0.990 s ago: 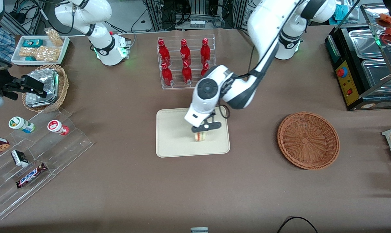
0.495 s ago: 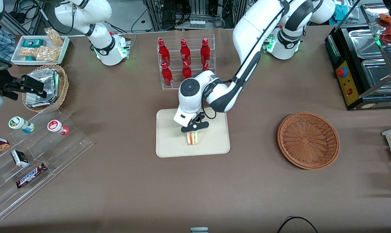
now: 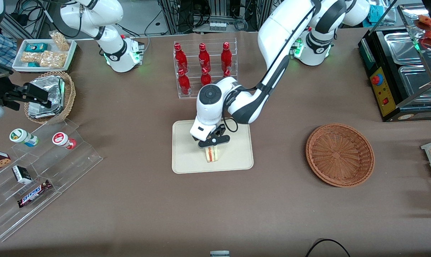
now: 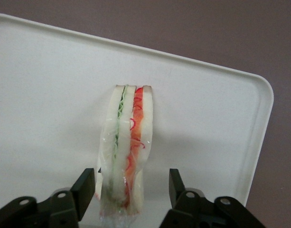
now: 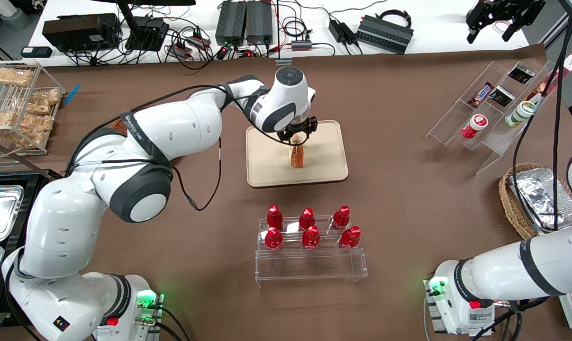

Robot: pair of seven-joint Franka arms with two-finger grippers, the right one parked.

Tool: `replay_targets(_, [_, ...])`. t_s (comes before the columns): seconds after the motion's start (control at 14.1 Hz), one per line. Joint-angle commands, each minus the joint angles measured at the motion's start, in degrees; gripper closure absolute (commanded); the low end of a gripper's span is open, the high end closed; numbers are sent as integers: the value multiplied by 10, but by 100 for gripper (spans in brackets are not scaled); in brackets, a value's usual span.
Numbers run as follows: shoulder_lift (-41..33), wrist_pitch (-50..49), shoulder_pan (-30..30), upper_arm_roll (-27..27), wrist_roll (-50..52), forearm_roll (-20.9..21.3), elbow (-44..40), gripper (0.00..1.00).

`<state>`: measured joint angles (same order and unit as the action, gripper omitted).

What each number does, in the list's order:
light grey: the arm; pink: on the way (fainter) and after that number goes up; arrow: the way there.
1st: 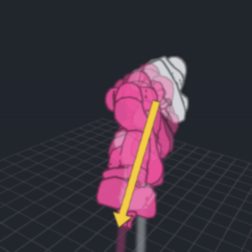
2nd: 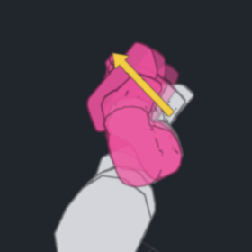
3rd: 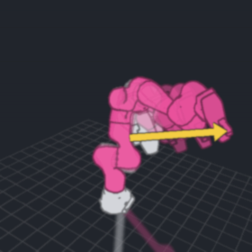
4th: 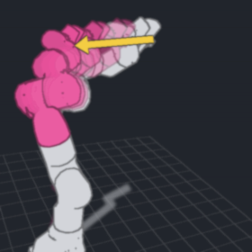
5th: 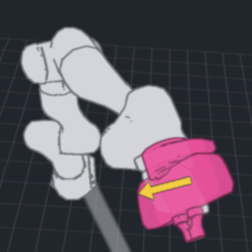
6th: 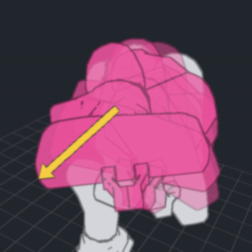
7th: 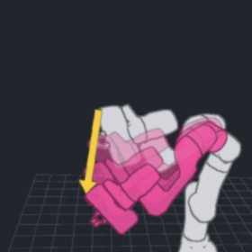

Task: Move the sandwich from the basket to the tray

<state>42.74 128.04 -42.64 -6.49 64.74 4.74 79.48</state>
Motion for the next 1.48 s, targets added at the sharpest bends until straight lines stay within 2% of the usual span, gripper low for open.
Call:
replay_targets(0.0, [-73, -95, 25, 5, -47, 3, 16, 0])
replay_targets(0.21, [-144, -191, 76, 5, -83, -5, 65, 0])
replay_targets(0.92, [-357, -203, 261, 5, -386, -5, 291, 0])
replay_targets(1.27, [-423, -274, 316, 4, -478, -6, 292, 0])
replay_targets(1.41, [-441, -302, 345, 1, -541, -31, 281, 0])
